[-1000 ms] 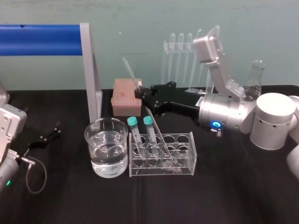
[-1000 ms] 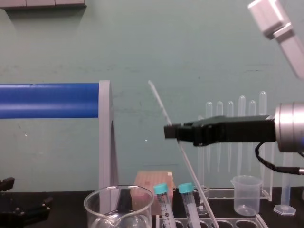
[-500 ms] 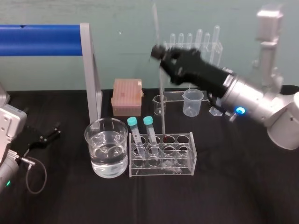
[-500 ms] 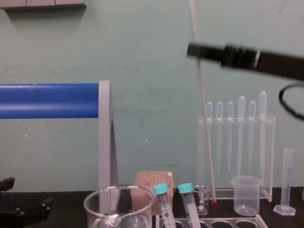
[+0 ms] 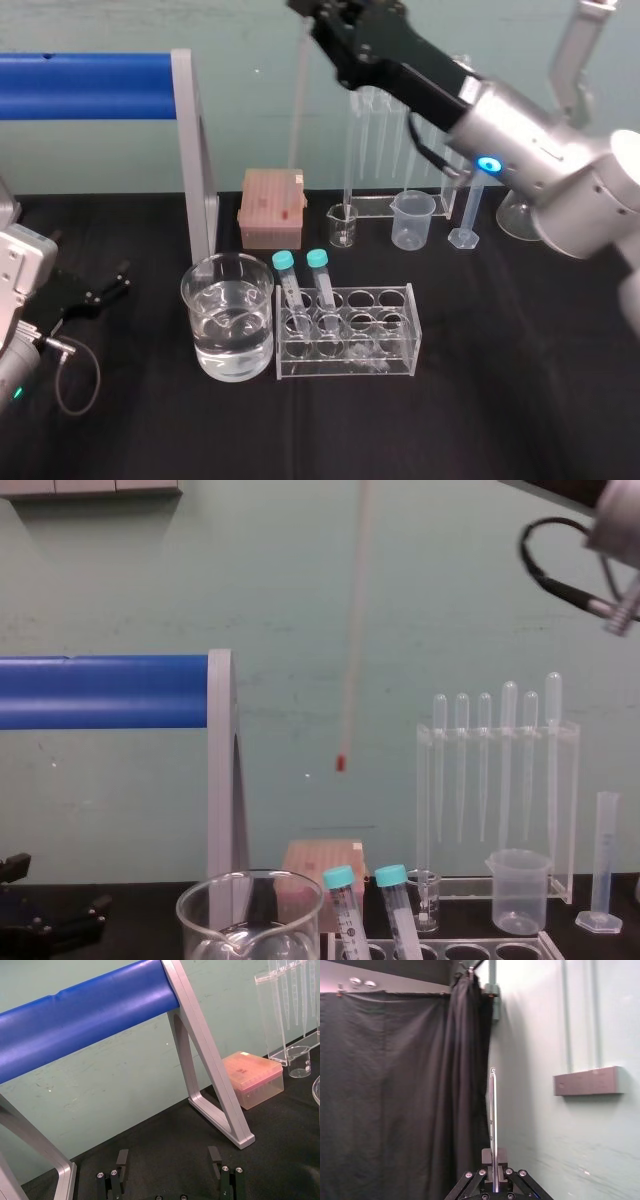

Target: Hold the thermometer with one hand and immerse one end into the beaker, then reinsert it into the test tube rack.

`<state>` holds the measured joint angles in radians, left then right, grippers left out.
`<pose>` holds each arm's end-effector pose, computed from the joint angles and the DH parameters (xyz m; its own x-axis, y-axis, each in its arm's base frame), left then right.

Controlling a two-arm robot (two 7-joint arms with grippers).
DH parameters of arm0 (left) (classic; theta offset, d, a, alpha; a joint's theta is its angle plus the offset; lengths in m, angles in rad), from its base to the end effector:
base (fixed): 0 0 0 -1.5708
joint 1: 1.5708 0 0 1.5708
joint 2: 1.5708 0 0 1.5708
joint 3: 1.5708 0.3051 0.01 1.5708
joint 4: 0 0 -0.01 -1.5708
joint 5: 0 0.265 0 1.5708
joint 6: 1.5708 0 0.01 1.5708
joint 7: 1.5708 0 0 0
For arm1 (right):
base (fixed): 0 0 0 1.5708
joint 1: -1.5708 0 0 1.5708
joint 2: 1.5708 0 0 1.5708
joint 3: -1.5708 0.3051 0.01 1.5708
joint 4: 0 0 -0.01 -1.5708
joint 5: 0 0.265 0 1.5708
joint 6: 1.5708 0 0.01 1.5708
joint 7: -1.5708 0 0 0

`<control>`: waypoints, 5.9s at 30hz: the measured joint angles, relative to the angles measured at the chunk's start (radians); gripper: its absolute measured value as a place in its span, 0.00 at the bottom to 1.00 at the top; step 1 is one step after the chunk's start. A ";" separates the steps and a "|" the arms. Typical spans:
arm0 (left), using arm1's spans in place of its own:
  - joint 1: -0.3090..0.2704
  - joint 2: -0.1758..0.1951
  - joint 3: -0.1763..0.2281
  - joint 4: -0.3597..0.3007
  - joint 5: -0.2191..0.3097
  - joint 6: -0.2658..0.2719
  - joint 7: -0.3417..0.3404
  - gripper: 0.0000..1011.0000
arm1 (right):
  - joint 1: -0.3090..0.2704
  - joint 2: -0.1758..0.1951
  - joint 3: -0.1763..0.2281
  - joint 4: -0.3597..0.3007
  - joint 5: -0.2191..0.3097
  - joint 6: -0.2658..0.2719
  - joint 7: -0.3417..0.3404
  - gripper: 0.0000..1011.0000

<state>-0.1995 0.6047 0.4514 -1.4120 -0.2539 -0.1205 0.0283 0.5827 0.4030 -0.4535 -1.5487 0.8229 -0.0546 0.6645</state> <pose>0.3191 0.1028 -0.3061 0.2923 0.8803 0.3738 -0.9553 0.2873 0.0703 0.4031 -0.0114 -0.1462 0.8935 -0.4426 0.0757 0.3717 0.8237 0.4283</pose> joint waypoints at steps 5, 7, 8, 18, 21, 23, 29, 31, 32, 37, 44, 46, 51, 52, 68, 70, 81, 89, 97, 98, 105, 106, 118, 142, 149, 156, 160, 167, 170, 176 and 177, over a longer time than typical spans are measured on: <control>0.000 0.000 0.000 0.000 0.000 0.000 0.000 1.00 | 0.058 -0.052 -0.054 0.057 0.007 -0.006 0.039 0.05; 0.000 0.000 0.000 0.000 0.000 0.000 0.000 1.00 | 0.070 -0.066 -0.069 0.076 0.008 -0.010 0.049 0.05; 0.000 0.000 0.000 0.000 0.000 0.000 0.000 1.00 | 0.076 -0.073 -0.077 0.088 0.008 -0.012 0.054 0.05; 0.000 0.000 0.000 0.000 0.000 0.000 0.000 1.00 | 0.114 -0.146 -0.163 0.268 -0.045 -0.058 0.101 0.05; 0.000 0.000 0.000 0.000 0.000 0.000 0.000 1.00 | 0.114 -0.152 -0.176 0.300 -0.069 -0.067 0.104 0.05; 0.000 0.000 0.000 0.000 0.000 0.000 0.000 1.00 | 0.111 -0.156 -0.185 0.325 -0.090 -0.074 0.105 0.06; 0.000 0.000 0.000 0.000 0.000 0.000 0.000 1.00 | 0.101 -0.166 -0.202 0.382 -0.133 -0.082 0.109 0.05; 0.000 0.000 0.000 0.000 0.000 0.000 0.000 1.00 | 0.097 -0.169 -0.202 0.394 -0.136 -0.083 0.114 0.05; 0.000 0.000 0.000 0.000 0.000 0.000 0.000 1.00 | 0.094 -0.175 -0.202 0.408 -0.139 -0.085 0.118 0.05; 0.000 0.000 0.000 0.000 0.000 0.000 0.000 1.00 | 0.084 -0.191 -0.197 0.443 -0.141 -0.092 0.128 0.05; 0.000 0.000 0.000 0.000 0.000 0.000 0.000 1.00 | 0.071 -0.202 -0.189 0.466 -0.157 -0.094 0.135 0.05; 0.000 0.000 0.000 0.000 0.000 0.000 0.000 1.00 | 0.069 -0.202 -0.188 0.468 -0.161 -0.094 0.135 0.06; 0.000 0.000 0.000 0.000 0.000 0.000 0.000 1.00 | 0.059 -0.203 -0.184 0.468 -0.169 -0.090 0.137 0.06; 0.000 0.000 0.000 0.000 0.000 0.000 0.000 1.00 | 0.058 -0.203 -0.184 0.467 -0.170 -0.089 0.137 0.05; 0.000 0.000 0.000 0.000 0.000 0.000 0.000 1.00 | 0.050 -0.205 -0.170 0.452 -0.180 -0.083 0.136 0.05; 0.000 0.000 0.000 0.000 0.000 0.000 0.000 1.00 | 0.050 -0.205 -0.169 0.452 -0.182 -0.082 0.134 0.05; 0.000 0.000 0.000 0.000 0.000 0.000 0.000 1.00 | 0.051 -0.207 -0.166 0.451 -0.186 -0.077 0.132 0.05; 0.000 0.000 0.000 0.000 0.000 0.000 0.000 1.00 | 0.052 -0.206 -0.167 0.451 -0.187 -0.072 0.131 0.05; 0.000 0.000 0.000 0.000 0.000 0.000 0.000 1.00 | 0.050 -0.204 -0.167 0.446 -0.191 -0.070 0.126 0.05; 0.000 0.000 0.000 0.000 0.000 0.000 0.000 1.00 | 0.051 -0.205 -0.167 0.446 -0.191 -0.070 0.126 0.05; 0.000 0.000 0.000 0.000 0.000 0.000 0.000 1.00 | 0.052 -0.203 -0.166 0.447 -0.192 -0.070 0.126 0.05; 0.000 0.000 0.000 0.000 0.000 0.000 0.000 1.00 | 0.052 -0.203 -0.166 0.447 -0.192 -0.070 0.126 0.05; 0.000 0.000 0.000 0.000 0.000 0.000 0.000 1.00 | 0.052 -0.202 -0.166 0.447 -0.194 -0.070 0.127 0.05; 0.000 0.000 0.000 0.000 0.000 0.000 0.000 1.00 | 0.047 -0.198 -0.169 0.439 -0.196 -0.069 0.127 0.05; 0.000 0.000 0.000 0.000 0.000 0.000 0.000 1.00 | 0.047 -0.196 -0.168 0.437 -0.196 -0.069 0.126 0.05; 0.000 0.000 0.000 0.000 0.000 0.000 0.000 1.00 | 0.048 -0.196 -0.168 0.440 -0.196 -0.069 0.127 0.05; 0.000 0.000 0.000 0.000 0.000 0.000 0.000 1.00 | 0.049 -0.197 -0.168 0.442 -0.196 -0.068 0.127 0.05; 0.000 0.000 0.000 0.000 0.000 0.000 0.000 1.00 | 0.050 -0.197 -0.169 0.444 -0.197 -0.068 0.128 0.05; 0.000 0.000 0.000 0.000 0.000 0.000 0.000 1.00 | 0.050 -0.198 -0.169 0.445 -0.197 -0.068 0.128 0.05; 0.000 0.000 0.000 0.000 0.000 0.000 0.000 1.00 | 0.049 -0.197 -0.170 0.443 -0.197 -0.067 0.129 0.05; 0.000 0.000 0.000 0.000 0.000 0.000 0.000 1.00 | 0.048 -0.197 -0.169 0.442 -0.197 -0.067 0.129 0.05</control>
<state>-0.1995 0.6047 0.4514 -1.4119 -0.2539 -0.1205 0.0283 0.6310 0.2063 -0.6230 -1.1069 0.6260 -0.1213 0.7930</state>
